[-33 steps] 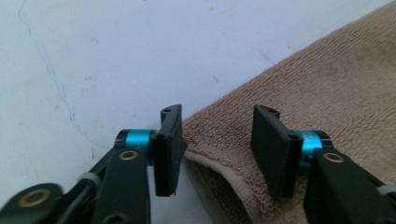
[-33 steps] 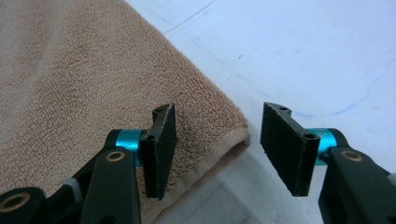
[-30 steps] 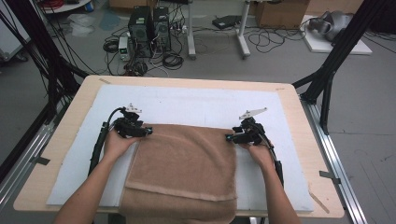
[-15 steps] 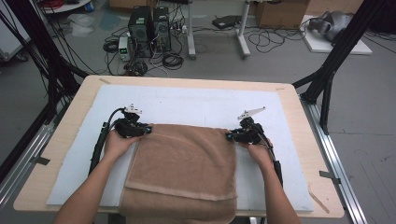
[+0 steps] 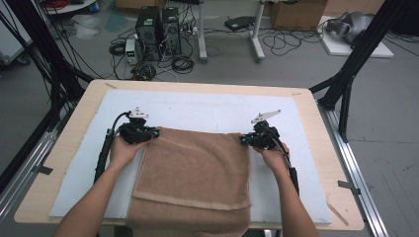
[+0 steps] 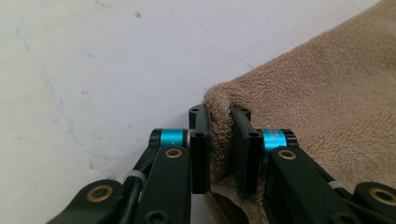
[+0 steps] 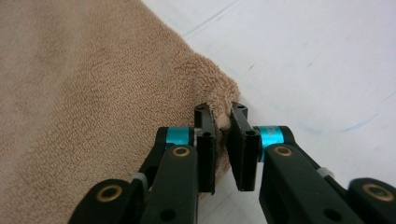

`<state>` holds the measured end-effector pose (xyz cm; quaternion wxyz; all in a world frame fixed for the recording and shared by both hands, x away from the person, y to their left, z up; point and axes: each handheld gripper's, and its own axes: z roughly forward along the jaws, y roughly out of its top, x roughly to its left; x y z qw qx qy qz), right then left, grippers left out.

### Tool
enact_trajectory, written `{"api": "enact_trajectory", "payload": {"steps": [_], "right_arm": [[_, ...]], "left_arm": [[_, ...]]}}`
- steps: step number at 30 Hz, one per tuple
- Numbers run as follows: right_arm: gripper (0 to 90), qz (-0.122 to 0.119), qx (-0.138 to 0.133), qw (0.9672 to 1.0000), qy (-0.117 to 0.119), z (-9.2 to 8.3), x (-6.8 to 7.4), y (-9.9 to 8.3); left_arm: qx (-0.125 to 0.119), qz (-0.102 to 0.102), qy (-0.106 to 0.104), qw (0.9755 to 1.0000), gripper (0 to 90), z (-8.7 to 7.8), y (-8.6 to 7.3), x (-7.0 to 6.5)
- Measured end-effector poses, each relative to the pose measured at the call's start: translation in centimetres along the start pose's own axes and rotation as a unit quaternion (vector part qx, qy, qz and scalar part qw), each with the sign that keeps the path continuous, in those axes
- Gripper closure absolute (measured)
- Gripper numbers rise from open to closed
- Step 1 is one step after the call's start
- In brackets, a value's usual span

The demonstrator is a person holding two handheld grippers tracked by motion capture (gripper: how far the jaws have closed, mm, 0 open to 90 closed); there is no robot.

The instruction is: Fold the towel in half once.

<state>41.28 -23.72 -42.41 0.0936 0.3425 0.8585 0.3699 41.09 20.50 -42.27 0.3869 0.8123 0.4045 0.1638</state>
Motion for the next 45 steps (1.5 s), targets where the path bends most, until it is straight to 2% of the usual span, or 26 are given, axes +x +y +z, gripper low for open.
{"api": "enact_trajectory", "payload": {"steps": [5, 9, 14, 18, 20, 22, 24, 26, 28, 30, 31, 33, 34, 36, 37, 38, 39, 42, 45], "right_arm": [[84.3, -0.008, -0.021, 0.9994, -0.028, -1.0, -0.6, 2.4], [84.7, -0.014, -0.031, 0.998, -0.053, -1.9, -1.1, 5.0], [84.9, -0.02, -0.066, 0.9944, -0.08, -4.0, -1.6, 8.8], [84.9, -0.035, -0.076, 0.9916, -0.099, -5.1, -1.6, 10.8], [82.9, -0.027, -0.074, 0.9925, -0.094, -4.9, -1.9, 10.9], [69.2, -0.012, -0.066, 0.994, -0.086, -4.2, -2.2, 10.5], [65.4, -0.004, -0.055, 0.9957, -0.074, -3.4, -2.4, 9.7], [59.4, 0.004, -0.043, 0.9969, -0.066, -2.8, -2.3, 9.0], [57.0, 0.004, -0.045, 0.9971, -0.061, -2.6, -2.0, 8.3], [53.1, 0.008, -0.046, 0.9979, -0.046, -2.4, -1.7, 7.8], [51.1, 0.006, -0.039, 0.9983, -0.043, -2.2, -1.3, 7.5], [48.7, 0.005, -0.044, 0.9985, -0.033, -2.1, -0.8, 6.9], [44.3, 0.014, -0.03, 0.9992, -0.024, -2.0, -0.5, 6.7], [42.4, 0.019, -0.012, 0.9997, -0.008, -1.9, 0.0, 6.6], [42.9, 0.005, -0.018, 0.9998, -0.012, -2.0, 0.6, 6.4], [43.6, -0.004, -0.031, 0.9994, -0.012, -2.2, 1.0, 6.1], [43.6, -0.009, -0.042, 0.999, -0.011, -2.4, 1.4, 5.9], [40.6, -0.008, -0.045, 0.9989, -0.01, -2.8, 2.0, 4.8], [36.6, -0.004, -0.051, 0.9986, -0.011, -3.2, 2.5, 3.6]], "left_arm": [[-0.018, -0.003, 0.016, 0.9997, 79.5, -0.8, 1.7, 0.6], [-0.033, 0.008, 0.035, 0.9988, 79.5, -2.0, 4.5, 1.1], [-0.072, 0.005, 0.053, 0.996, 79.7, -4.4, 8.2, 2.2], [-0.082, 0.016, 0.062, 0.9946, 79.5, -5.0, 9.7, 2.2], [-0.069, 0.008, 0.055, 0.9961, 76.7, -4.6, 9.4, 2.4], [-0.057, 0.01, 0.055, 0.9968, 70.7, -4.1, 8.6, 2.4], [-0.052, 0.003, 0.049, 0.9974, 65.1, -3.8, 7.7, 2.5], [-0.046, 0.002, 0.05, 0.9977, 63.4, -3.7, 6.7, 2.5], [-0.043, -0.003, 0.044, 0.9981, 61.0, -3.5, 5.8, 2.5], [-0.044, -0.006, 0.032, 0.9985, 59.3, -3.5, 4.8, 2.3], [-0.044, -0.004, 0.027, 0.9986, 58.7, -3.4, 4.4, 2.1], [-0.044, 0.004, 0.019, 0.9989, 58.4, -3.4, 3.5, 1.5], [-0.044, 0.007, 0.014, 0.9989, 57.9, -3.4, 3.3, 1.3], [-0.044, 0.016, 0.009, 0.9989, 57.3, -3.5, 2.5, 0.8], [-0.044, 0.015, 0.003, 0.9989, 56.5, -3.5, 2.3, 0.7], [-0.034, 0.017, -0.002, 0.9993, 55.6, -3.5, 2.1, 0.6], [-0.035, 0.027, -0.001, 0.999, 54.0, -3.7, 1.8, 0.2], [-0.05, 0.027, -0.011, 0.9983, 53.5, -4.2, 0.9, -0.3], [-0.055, 0.03, -0.021, 0.9978, 51.2, -4.6, -0.3, -1.0]]}}
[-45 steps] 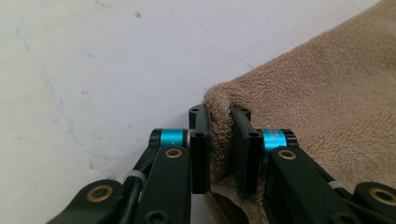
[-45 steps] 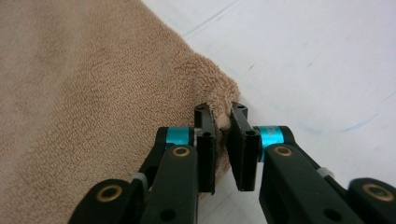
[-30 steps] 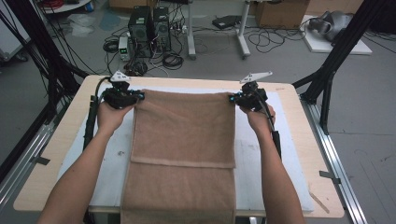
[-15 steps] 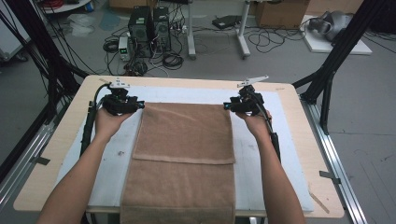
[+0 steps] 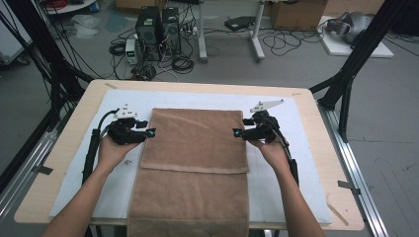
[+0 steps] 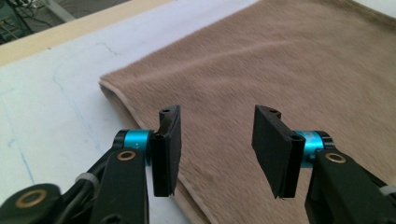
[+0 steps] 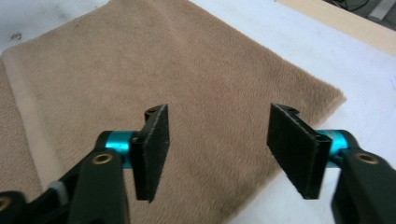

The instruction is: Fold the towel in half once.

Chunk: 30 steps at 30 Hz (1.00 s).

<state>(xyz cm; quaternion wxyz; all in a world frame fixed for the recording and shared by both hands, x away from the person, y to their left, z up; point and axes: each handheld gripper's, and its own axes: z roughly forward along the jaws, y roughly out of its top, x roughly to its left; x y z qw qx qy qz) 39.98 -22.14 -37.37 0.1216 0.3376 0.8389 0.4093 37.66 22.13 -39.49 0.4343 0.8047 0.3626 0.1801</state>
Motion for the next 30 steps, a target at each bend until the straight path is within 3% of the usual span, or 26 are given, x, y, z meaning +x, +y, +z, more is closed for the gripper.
{"api": "enact_trajectory", "payload": {"steps": [9, 14, 22, 30], "right_arm": [[35.5, -0.011, -0.009, 0.9999, 0.003, -1.3, 1.8, -3.5], [36.3, -0.023, 0.007, 0.9997, 0.001, -1.5, 2.8, -5.2], [40.4, -0.027, 0.017, 0.9994, 0.013, -0.8, 3.8, -7.1], [47.9, -0.033, 0.044, 0.9983, 0.018, 0.4, 4.1, -7.7]], "left_arm": [[-0.002, 0.023, -0.015, 0.9996, 45.3, -1.6, -2.3, -2.1], [0.006, 0.029, -0.02, 0.9994, 44.0, -2.0, -3.7, -2.9], [0.024, 0.029, -0.031, 0.9988, 47.2, -1.4, -5.5, -3.4], [0.06, 0.039, -0.041, 0.9966, 54.5, -0.2, -5.8, -3.5]]}}
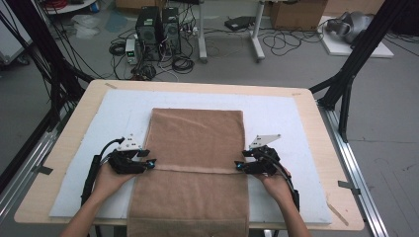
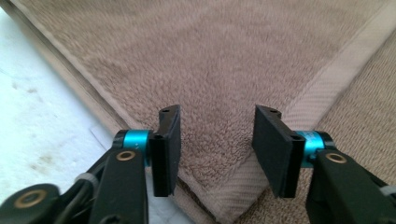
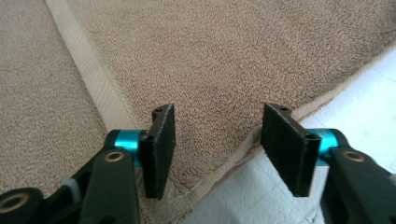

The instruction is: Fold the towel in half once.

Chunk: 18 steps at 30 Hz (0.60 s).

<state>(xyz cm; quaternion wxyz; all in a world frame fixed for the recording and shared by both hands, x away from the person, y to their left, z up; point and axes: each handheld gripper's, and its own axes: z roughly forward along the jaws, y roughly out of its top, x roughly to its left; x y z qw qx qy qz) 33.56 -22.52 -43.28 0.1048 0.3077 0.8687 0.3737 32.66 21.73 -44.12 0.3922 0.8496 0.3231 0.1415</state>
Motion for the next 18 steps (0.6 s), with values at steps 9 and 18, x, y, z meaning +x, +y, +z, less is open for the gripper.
{"api": "enact_trajectory", "payload": {"steps": [9, 18], "right_arm": [[67.7, -0.003, 0.011, 0.9999, 0.005, 0.45, -0.3, -0.14], [81.2, 0.002, 0.003, 0.9999, 0.01, 0.3, -0.76, -0.14]], "left_arm": [[0.0, 0.008, 0.002, 1.0, 71.5, 0.08, 0.06, -0.28], [-0.004, 0.009, -0.006, 0.9999, 85.3, -0.08, 0.16, -0.28]]}}
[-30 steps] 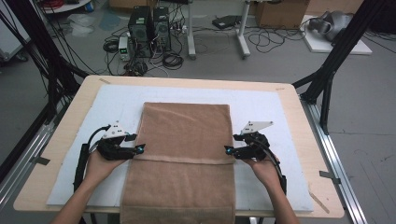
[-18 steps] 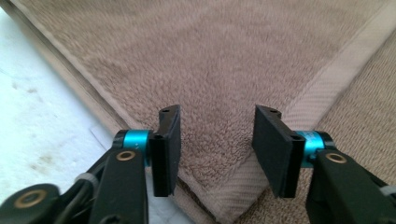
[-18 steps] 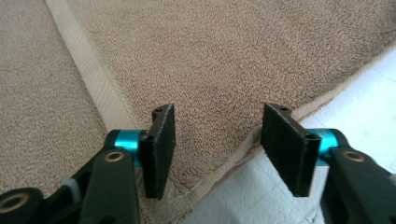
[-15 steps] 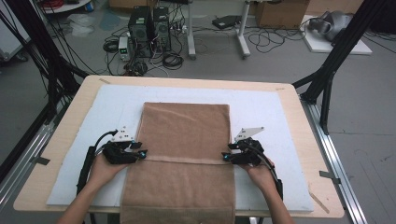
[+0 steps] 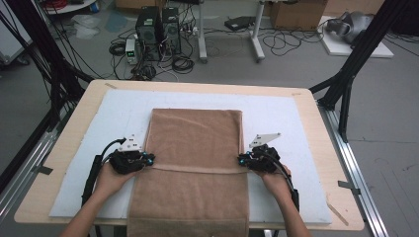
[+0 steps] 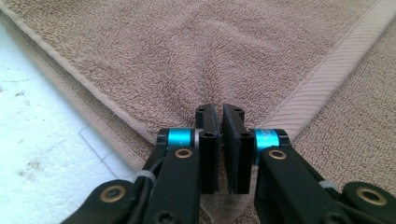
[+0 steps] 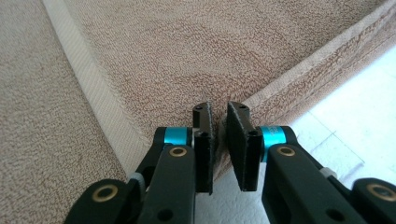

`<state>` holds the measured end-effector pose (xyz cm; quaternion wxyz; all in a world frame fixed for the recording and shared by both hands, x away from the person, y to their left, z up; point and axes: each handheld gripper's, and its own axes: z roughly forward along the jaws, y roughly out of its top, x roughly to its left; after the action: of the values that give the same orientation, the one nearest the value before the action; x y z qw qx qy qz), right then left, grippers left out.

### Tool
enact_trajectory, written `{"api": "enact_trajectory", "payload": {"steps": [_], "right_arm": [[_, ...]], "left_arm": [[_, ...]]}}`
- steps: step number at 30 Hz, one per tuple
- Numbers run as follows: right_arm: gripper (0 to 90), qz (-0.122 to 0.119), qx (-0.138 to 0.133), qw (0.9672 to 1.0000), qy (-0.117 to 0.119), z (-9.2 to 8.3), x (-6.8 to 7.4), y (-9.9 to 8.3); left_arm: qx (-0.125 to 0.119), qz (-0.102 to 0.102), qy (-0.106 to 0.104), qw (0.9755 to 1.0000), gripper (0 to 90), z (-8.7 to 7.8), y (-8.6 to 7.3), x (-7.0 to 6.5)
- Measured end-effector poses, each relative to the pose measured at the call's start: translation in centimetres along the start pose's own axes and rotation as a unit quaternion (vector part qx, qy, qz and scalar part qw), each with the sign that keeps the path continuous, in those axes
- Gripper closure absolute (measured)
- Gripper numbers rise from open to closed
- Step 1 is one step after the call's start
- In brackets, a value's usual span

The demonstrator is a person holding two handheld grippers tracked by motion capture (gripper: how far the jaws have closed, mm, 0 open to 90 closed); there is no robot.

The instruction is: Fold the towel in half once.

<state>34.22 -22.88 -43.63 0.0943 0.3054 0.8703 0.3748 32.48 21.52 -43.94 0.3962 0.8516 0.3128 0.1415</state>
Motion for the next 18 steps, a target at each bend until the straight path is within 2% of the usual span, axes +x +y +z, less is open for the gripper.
{"api": "enact_trajectory", "payload": {"steps": [3, 5, 6, 11, 12, 14, 15, 18], "right_arm": [[81.1, -0.001, -0.005, 1.0, -0.003, -0.3, 0.0, 0.1], [71.1, -0.003, -0.006, 0.9998, -0.017, -0.7, 0.1, 0.2], [71.0, -0.005, -0.008, 0.9998, -0.02, -0.9, 0.1, 0.2], [66.3, -0.024, -0.034, 0.9991, -0.012, -2.2, 0.4, 0.7], [65.2, -0.028, -0.03, 0.9991, -0.009, -2.3, 0.5, 0.8], [60.4, -0.033, -0.027, 0.999, 0.014, -1.9, 0.7, 0.8], [56.3, -0.031, -0.018, 0.9991, 0.023, -1.5, 0.8, 0.8], [54.5, -0.033, 0.013, 0.9989, 0.031, -0.3, 0.9, 0.3]], "left_arm": [[-0.004, 0.005, 0.002, 1.0, 85.7, -0.4, 0.1, -0.1], [-0.009, 0.005, 0.002, 0.9999, 85.7, -0.7, 0.1, -0.1], [-0.009, 0.004, 0.0, 0.9999, 85.7, -0.8, 0.1, -0.1], [-0.013, 0.003, 0.001, 0.9999, 85.7, -1.0, 0.2, -0.3], [-0.012, 0.006, 0.0, 0.9999, 85.7, -1.1, 0.2, -0.3], [-0.012, 0.007, 0.0, 0.9999, 85.7, -1.2, 0.2, -0.4], [-0.013, 0.009, 0.0, 0.9999, 85.7, -1.2, 0.2, -0.4], [-0.01, 0.008, -0.003, 0.9999, 85.6, -1.3, 0.2, -0.4]]}}
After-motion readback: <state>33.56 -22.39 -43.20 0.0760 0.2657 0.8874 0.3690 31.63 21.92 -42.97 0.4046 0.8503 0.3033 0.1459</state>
